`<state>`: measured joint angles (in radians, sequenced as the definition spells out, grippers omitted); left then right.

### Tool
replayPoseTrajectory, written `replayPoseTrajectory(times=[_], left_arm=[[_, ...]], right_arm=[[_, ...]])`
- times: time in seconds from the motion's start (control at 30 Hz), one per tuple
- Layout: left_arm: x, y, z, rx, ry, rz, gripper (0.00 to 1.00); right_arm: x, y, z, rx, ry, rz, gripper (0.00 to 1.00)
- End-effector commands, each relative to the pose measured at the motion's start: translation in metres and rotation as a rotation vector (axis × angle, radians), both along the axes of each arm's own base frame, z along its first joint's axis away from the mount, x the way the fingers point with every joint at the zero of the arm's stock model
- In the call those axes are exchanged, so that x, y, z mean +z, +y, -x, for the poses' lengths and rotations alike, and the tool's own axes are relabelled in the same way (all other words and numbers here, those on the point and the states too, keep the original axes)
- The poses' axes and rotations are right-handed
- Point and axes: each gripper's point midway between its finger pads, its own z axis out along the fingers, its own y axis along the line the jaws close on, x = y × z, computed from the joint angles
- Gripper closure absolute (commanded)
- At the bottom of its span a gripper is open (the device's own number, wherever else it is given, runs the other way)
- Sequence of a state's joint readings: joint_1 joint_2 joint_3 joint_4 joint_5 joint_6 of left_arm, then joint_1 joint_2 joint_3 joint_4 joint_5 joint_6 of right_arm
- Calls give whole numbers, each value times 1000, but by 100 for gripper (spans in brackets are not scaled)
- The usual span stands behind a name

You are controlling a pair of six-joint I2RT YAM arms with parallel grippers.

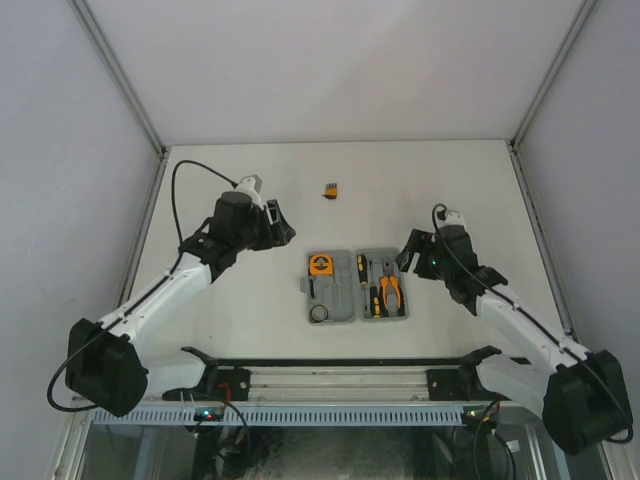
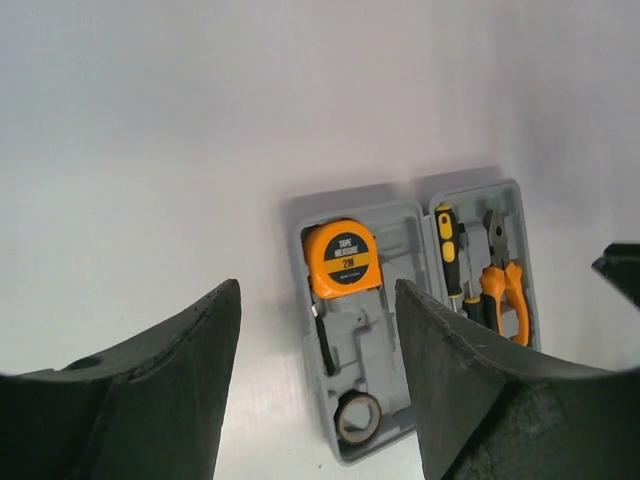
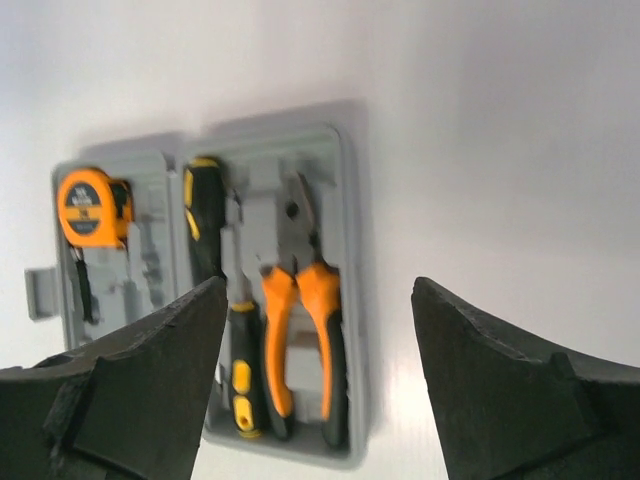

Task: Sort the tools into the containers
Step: Move the storage box to the center of the board, then move the engineering item at the center of the board.

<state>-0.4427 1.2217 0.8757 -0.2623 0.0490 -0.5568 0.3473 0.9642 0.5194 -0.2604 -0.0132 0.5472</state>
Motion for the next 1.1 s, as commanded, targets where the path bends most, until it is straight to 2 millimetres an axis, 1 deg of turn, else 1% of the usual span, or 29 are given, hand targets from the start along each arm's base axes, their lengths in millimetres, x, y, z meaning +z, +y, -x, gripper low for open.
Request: replayPoseTrajectory(times=[0.0,0.03,0.13,0.27,0.33,0.4,0.5,0.57,0.6,0.63,0.67,0.77,0.9,1.07], left_arm=[[46,25,6,3,-75,-88,33],[49,32,10,7,-72,-110,32],[55,50,23,18,-75,-154,32],[56,70,36,29,-101,-213,31],[49,76,41,38,-100,-236,31],[42,78,43,40,-90,-240,30],[31,73,47,20,-62,-218,31],[29,70,49,9,-54,-206,31],[29,70,50,8,-56,-203,31],[30,71,50,10,-62,-204,31],[32,72,49,14,-69,-208,31],[34,75,49,27,-78,-213,31],[31,74,49,20,-67,-199,31],[30,77,48,34,-56,-189,31]], right_arm=[[50,23,-58,-60,-156,11,25],[56,30,-68,-55,-160,16,25],[59,54,-96,-31,-138,31,25],[50,88,-136,19,-109,29,26],[41,103,-156,31,-88,26,27],[35,116,-176,43,-76,27,28],[26,132,-204,57,-63,33,30],[22,142,-222,67,-64,34,32],[25,148,-232,73,-75,29,33],[24,153,-240,80,-74,25,35],[13,158,-245,91,-52,26,35],[1,169,-260,98,-24,23,38],[-8,180,-276,106,-6,24,42],[-20,183,-290,103,13,19,46]])
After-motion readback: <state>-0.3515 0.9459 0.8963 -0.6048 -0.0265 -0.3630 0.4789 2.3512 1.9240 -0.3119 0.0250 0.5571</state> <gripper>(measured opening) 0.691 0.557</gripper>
